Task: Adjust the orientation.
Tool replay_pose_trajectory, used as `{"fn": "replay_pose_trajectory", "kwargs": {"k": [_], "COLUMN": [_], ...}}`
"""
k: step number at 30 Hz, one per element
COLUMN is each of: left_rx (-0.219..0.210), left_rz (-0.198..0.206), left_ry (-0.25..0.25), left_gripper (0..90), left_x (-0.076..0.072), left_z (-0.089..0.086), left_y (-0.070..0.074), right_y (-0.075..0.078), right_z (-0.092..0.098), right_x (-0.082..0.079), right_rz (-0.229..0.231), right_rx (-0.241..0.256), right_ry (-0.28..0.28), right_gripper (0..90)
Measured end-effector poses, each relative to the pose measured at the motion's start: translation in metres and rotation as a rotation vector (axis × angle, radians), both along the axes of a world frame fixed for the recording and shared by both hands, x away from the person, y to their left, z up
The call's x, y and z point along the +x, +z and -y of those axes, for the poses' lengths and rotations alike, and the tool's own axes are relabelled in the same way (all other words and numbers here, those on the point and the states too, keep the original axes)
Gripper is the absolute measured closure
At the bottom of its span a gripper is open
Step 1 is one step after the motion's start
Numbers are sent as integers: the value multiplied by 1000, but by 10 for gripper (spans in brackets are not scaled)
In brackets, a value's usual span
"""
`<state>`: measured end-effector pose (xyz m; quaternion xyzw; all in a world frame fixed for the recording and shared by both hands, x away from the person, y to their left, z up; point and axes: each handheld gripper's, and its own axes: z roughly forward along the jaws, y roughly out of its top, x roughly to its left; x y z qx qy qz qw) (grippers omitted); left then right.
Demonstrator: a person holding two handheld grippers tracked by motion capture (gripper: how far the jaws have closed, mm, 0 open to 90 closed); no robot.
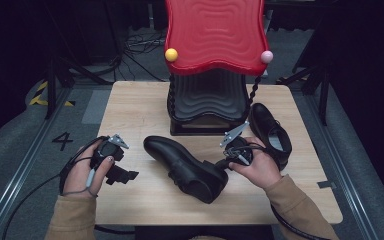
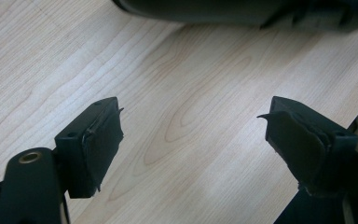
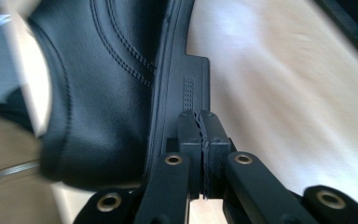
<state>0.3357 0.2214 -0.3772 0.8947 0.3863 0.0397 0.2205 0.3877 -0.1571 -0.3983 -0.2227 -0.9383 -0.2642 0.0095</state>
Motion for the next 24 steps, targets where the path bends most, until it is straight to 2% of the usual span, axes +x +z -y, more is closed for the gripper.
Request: {"fn": "replay_pose_trajectory", "kwargs": {"k": [2, 3, 9, 11, 13, 15, 16, 24], "left_rx": [0, 0, 0, -5, 0, 2, 6, 4], "left_rz": [-3, -3, 1, -3, -3, -13, -14, -13], "left_ry": [0, 0, 17, 22, 17, 14, 8, 8], "left_gripper": [193, 193, 192, 192, 192, 192, 192, 192], "left_x": [-1, -1, -3, -3, -2, -2, -1, 0], "left_z": [-1, -1, -6, -7, -7, -5, -5, -4], "left_y": [-1, -1, -1, -1, -1, -2, -2, -2], "right_y": [-4, -4, -17, -21, -25, -28, -30, -25], "right_z": [2, 2, 11, 15, 22, 29, 33, 41], "right_x": [5, 5, 20, 25, 30, 35, 37, 37], "right_rz": [37, 37, 22, 21, 44, -8, -18, -7], "right_rx": [-20, -20, -17, -34, -73, -16, -11, 0], "right_ry": [-24, -24, -103, -127, -184, -207, -225, -240], "right_gripper": [896, 896, 891, 892, 858, 824, 822, 784]}}
